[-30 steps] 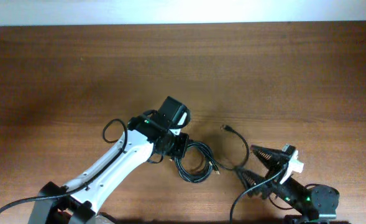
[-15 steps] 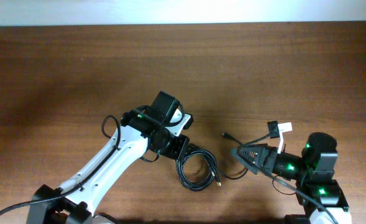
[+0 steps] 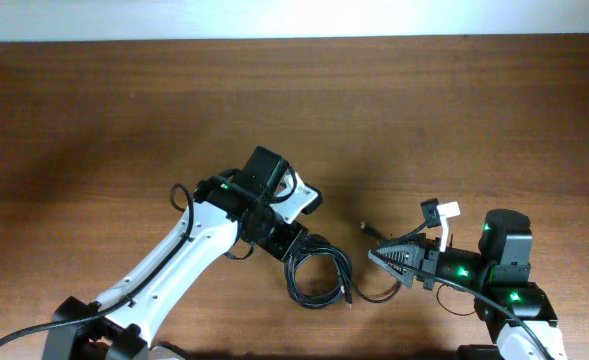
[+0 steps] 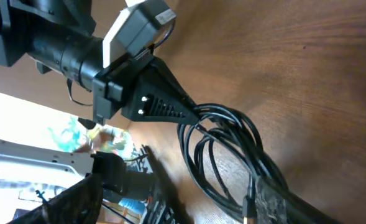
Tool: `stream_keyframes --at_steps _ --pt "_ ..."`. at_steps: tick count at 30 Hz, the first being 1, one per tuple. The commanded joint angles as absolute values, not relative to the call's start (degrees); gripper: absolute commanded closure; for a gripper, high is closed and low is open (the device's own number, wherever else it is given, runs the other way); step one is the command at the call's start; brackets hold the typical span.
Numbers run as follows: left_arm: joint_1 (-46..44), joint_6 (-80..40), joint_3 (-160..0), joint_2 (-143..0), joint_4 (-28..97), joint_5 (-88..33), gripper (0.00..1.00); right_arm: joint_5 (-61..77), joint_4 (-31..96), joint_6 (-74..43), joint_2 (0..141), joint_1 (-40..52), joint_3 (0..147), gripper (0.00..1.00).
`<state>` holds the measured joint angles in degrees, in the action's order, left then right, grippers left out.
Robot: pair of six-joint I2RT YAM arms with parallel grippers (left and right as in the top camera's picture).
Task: Untangle cables
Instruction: 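Reach the right gripper in and grasp a cable strand from the coil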
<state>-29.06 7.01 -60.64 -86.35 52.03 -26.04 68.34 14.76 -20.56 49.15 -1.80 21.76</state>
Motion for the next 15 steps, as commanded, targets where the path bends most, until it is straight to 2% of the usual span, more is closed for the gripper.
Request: stream_keyframes --at_steps 1,6,9,11,13,15 --pt "-28.93 14.48 -61.67 -85.14 49.12 -35.83 1.0 67.68 15.99 -19.7 49.3 -1.89 22.39 0.26" --pt "-28.97 14.46 -61.67 -85.17 44.66 -39.29 1.0 68.16 19.53 -19.64 49.3 -1.89 22.39 0.26" --pt "-28.97 14.48 -61.65 -85.17 42.39 -42.04 1.0 67.61 17.74 -14.15 49.3 1.56 22.39 0.26" --pt "-28.97 14.48 -61.65 -85.17 41.6 -42.7 1.0 54.43 17.3 -11.11 49.3 5.34 22.39 0.26" --pt "-28.97 14.74 -61.67 -85.17 41.58 -45.1 1.0 42.04 16.47 -11.11 49.3 6.52 22.39 0.33" --pt "-28.97 14.7 -61.67 -85.17 41.25 -47.37 1.0 41.71 16.6 -11.14 50.0 6.52 22.39 0.33"
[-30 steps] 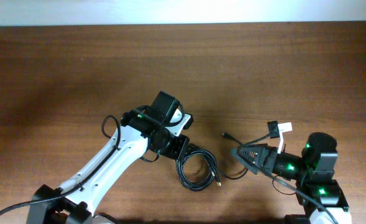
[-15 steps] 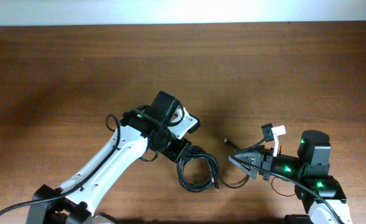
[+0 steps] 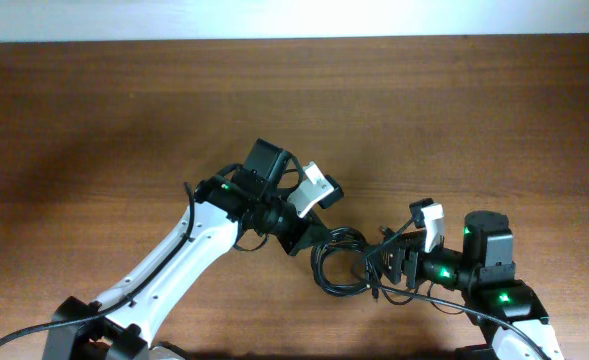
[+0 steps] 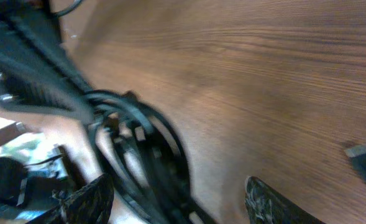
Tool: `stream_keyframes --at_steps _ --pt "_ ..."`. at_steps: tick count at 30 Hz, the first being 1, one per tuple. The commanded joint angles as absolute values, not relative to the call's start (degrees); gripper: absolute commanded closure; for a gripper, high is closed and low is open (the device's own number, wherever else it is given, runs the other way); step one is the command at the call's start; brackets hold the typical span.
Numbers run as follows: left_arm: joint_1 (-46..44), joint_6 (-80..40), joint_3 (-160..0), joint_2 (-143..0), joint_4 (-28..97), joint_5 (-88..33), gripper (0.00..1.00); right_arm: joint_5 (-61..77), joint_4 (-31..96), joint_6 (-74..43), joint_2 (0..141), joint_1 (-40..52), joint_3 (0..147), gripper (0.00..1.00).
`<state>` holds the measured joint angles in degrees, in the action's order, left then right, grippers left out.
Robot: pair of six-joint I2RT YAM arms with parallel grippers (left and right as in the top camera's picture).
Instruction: Untangle cables
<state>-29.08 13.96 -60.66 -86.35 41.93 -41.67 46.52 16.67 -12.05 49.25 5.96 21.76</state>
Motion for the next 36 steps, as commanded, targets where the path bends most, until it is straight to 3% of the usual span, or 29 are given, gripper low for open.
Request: stream_keyframes --at_steps 1,5,6,7,10,11,12,15,17,18,20,21,22,23,24,29,30,32,34,36 --pt "-28.97 14.68 -61.67 -85.17 39.53 -51.13 1.0 41.74 16.75 -11.14 51.16 6.7 22.39 0.33" --pt "-28.97 14.66 -61.67 -85.17 37.54 -51.59 1.0 48.38 15.97 -11.14 55.13 10.87 22.41 0.86" --pt "-28.97 14.61 -61.67 -85.17 37.52 -49.43 1.0 54.81 14.48 -11.14 55.05 10.87 22.41 0.96" --pt "-28.95 12.93 -61.65 -85.17 37.34 -46.68 1.0 63.61 12.32 -11.11 55.05 10.87 22.41 0.96" --pt "-28.95 -7.99 -61.65 -85.17 34.5 -22.41 1.0 85.54 3.22 -11.75 55.05 10.59 22.46 0.96" --pt "-28.95 -15.73 -61.65 -85.17 34.54 -12.93 1.0 88.92 -2.7 -17.98 55.05 9.1 22.48 0.96" --pt "-28.95 -21.61 -61.65 -85.17 34.5 -7.57 1.0 88.92 -8.38 -22.41 55.02 6.74 22.48 0.96" --pt "-28.97 -23.79 -61.65 -85.17 35.86 -7.22 1.0 81.56 -14.81 -29.08 55.02 -3.25 22.48 0.96" --pt "-28.97 -23.83 -61.65 -85.17 38.17 -7.29 1.0 69.34 -8.73 -30.74 55.46 -9.37 22.46 0.94" --pt "-28.97 -23.81 -61.65 -85.17 38.2 -7.29 1.0 65.06 -4.16 -30.72 55.88 -9.47 22.46 0.86" --pt "-28.97 -24.82 -61.65 -85.17 37.95 -7.25 1.0 52.62 10.15 -30.41 58.22 -9.39 22.46 0.58" --pt "-28.97 -25.85 -61.65 -85.17 37.95 -7.25 0.94 51.59 12.58 -30.28 59.11 -9.39 22.46 0.54" --pt "-28.97 -26.41 -61.65 -85.17 37.89 -7.27 0.73 51.81 13.85 -30.28 60.18 -9.39 22.46 0.49" --pt "-28.97 -26.57 -61.65 -85.17 37.85 -7.25 0.33 51.81 14.74 -30.28 60.86 -9.39 22.46 0.44" --pt "-28.97 -26.57 -61.65 -85.17 37.76 -7.27 0.01 51.81 15.38 -30.28 61.34 -9.39 22.46 0.39" --pt "-29.91 -27.83 -61.65 -85.17 37.8 -22.09 0.01 51.75 16.56 -30.28 61.78 -9.39 22.46 0.35" --pt "-31.62 -33.58 -61.65 -85.27 37.74 -22.11 0.0 51.55 17.91 -30.28 61.82 -9.39 22.46 0.32" --pt "-37.76 -57.17 -61.65 -86.63 34.11 -19.57 0.3 43.68 24.97 -30.3 61.82 -9.39 22.46 0.31" --pt "-40.75 -65.43 -61.65 -89.08 33.28 -14.7 0.41 42.57 27.57 -30.3 61.87 -9.39 22.46 0.31" --pt "-41.65 -70.15 -61.65 -93.6 28.69 -14.85 0.45 42.57 27.68 -30.3 61.89 -9.39 22.46 0.31"
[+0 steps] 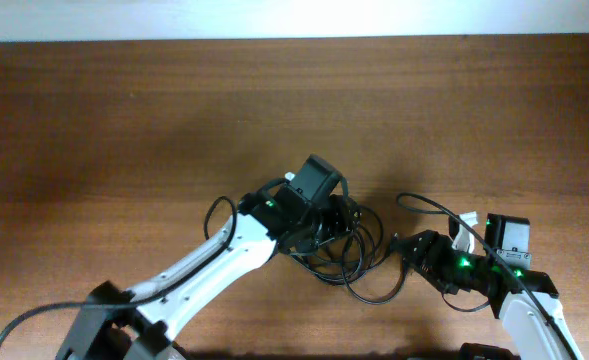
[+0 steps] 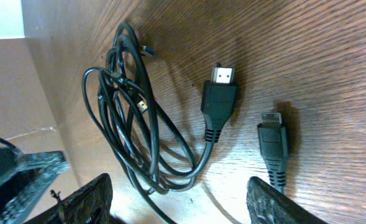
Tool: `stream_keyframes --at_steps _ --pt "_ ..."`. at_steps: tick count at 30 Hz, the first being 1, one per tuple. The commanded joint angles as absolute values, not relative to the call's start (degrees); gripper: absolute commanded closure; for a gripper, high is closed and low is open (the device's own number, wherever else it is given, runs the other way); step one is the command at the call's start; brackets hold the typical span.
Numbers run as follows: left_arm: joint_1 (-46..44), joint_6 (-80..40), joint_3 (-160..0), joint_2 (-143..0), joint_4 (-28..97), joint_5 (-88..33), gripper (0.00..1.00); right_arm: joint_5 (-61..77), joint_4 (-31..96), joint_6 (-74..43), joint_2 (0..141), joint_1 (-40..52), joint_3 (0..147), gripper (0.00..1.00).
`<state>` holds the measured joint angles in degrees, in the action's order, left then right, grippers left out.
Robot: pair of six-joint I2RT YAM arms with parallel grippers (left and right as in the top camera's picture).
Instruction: Untangle cables
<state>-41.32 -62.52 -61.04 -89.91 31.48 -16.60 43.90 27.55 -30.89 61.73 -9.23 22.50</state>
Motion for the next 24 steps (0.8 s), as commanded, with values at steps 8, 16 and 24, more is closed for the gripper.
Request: stream_keyframes --at_steps 8,16,24 --pt "-41.65 -72.88 -61.65 -105.43 21.5 -17.8 0.82 41.63 27.7 -30.3 61.89 -9.39 22.46 0.3" --pt "-38.94 -37.21 -66.87 -88.27 19.64 -21.43 1.0 49.91 30.3 -27.62 61.87 -9.39 22.44 0.23" --pt "-38.98 -33.95 -66.83 -80.55 19.79 -21.47 0.99 63.88 8.73 -29.06 61.87 -1.91 22.46 0.17"
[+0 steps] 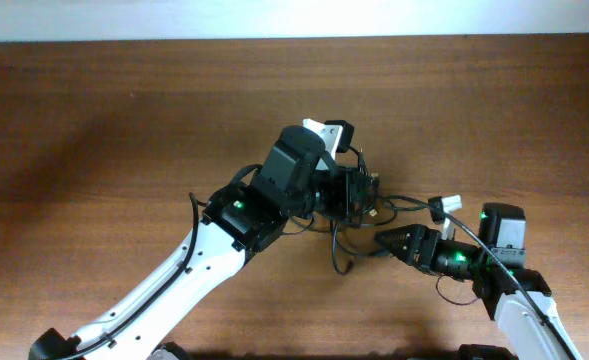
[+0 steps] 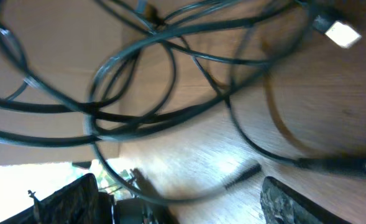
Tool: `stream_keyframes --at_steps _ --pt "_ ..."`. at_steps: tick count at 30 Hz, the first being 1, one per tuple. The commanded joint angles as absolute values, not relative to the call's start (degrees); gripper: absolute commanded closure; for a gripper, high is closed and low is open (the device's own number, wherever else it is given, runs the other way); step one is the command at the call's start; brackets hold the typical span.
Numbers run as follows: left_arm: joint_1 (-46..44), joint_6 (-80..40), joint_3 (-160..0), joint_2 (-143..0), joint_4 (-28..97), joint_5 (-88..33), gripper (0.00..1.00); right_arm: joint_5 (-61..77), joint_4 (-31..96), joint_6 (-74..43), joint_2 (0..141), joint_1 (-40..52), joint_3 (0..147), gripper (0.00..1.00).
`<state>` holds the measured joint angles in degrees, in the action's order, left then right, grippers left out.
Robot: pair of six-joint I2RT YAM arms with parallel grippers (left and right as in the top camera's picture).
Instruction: Untangle cables
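A tangle of thin black cables [image 1: 346, 232] hangs in loose loops below my left gripper [image 1: 360, 194], which is shut on the bundle's top near the table's middle. One strand [image 1: 406, 204] runs off to the right. My right gripper [image 1: 382, 239] points left at the low loops, open, its fingers [image 2: 76, 200] wide apart. In the right wrist view the blurred loops [image 2: 164, 99] cross the whole frame above the wood, one strand sagging between the fingers, and a bright plug tip [image 2: 340, 33] shows at the top right.
The brown wooden table [image 1: 124, 110] stretches out on all sides, with a pale wall strip [image 1: 274, 18] along its far edge. My left arm [image 1: 204, 265] crosses the near left part of the table, and my right arm [image 1: 504, 270] occupies the near right corner.
The bundle lay flat with two plugs on the wood before my right gripper. Now my left gripper is farther back and higher, the loops hang stretched, and my right gripper sits under them.
First my left gripper held a coiled bundle left of centre, my right gripper open beside it. Then both had closed in around the coil. Later the coil lay spread with loose plug ends by my right gripper. Now it hangs opened out from my left gripper.
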<state>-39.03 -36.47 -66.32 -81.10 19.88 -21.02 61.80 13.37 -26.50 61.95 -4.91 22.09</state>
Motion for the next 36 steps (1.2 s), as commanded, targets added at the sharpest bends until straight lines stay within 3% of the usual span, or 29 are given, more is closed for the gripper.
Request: stream_keyframes --at_steps 1,2,3,4,6,8,9,10,13,15,16,20,23,29,33,35,36 --pt "-38.98 -33.95 -66.83 -80.55 19.81 -21.47 0.97 63.86 2.98 -32.91 61.87 -0.62 22.46 0.18" --pt "-38.98 -33.95 -66.83 -80.55 19.86 -21.47 0.93 63.86 -1.39 -35.97 61.87 -0.38 22.46 0.18" --pt "-38.98 -33.95 -66.83 -80.55 20.27 -21.45 0.76 63.83 -5.63 -38.87 61.87 -0.38 22.46 0.18" --pt "-38.98 -33.91 -66.83 -80.55 21.17 -21.41 0.7 63.83 -8.78 -41.3 61.87 -0.38 22.46 0.18" --pt "-38.94 -33.74 -66.83 -80.55 23.73 -20.62 0.73 63.35 -10.0 -42.09 61.89 -0.38 22.46 0.19" --pt "-38.94 -33.76 -66.81 -80.55 26.68 -16.34 0.98 63.18 -9.8 -42.09 61.89 -0.38 22.44 0.27" --pt "-38.94 -33.74 -66.81 -80.55 28.05 -14.94 0.9 61.91 -8.97 -42.06 61.89 -0.38 22.44 0.27" --pt "-38.94 -33.76 -66.81 -80.55 28.53 -14.48 0.72 60.51 -8.1 -42.06 61.89 -0.38 22.44 0.27" --pt "-38.98 -33.74 -66.81 -80.66 29.32 -13.67 0.58 58.02 -7.88 -37.41 61.87 -2.96 22.44 0.26" --pt "-40.05 -29.39 -66.78 -81.67 29.26 -13.65 0.43 58.08 -5.39 -37.3 61.87 -9.74 22.44 0.2" --pt "-41.39 -27.24 -66.78 -83.29 29.26 -13.65 0.41 58.24 -2.02 -37.28 61.87 -13.45 22.44 0.2" --pt "-48.01 -27.27 -66.78 -93.58 29.17 -13.67 0.45 57.52 13.72 -27.49 61.87 -25.04 22.44 0.13" --pt "-52.69 -27.29 -66.78 -98.43 29.23 -10.46 0.46 47.75 22.15 -25.69 61.89 -29.71 22.44 0.05" --pt "-57.45 -20.86 -66.78 -102.65 29.21 9.5 0.44 39.4 31.16 -25.69 61.89 -29.69 22.41 0.02" --pt "-57.49 -20.88 -66.78 -108.38 29.23 9.45 0.58 32.27 33.67 -25.69 61.89 -29.69 22.41 0.02" --pt "-57.49 -20.91 -66.74 -108.62 29.23 9.28 0.56 32.29 33.67 -25.69 61.89 -29.69 22.41 0.02" --pt "-57.49 -20.93 -66.74 -109.06 29.21 8.8 0.62 32.29 33.71 -25.69 61.89 -29.69 22.41 0.02"
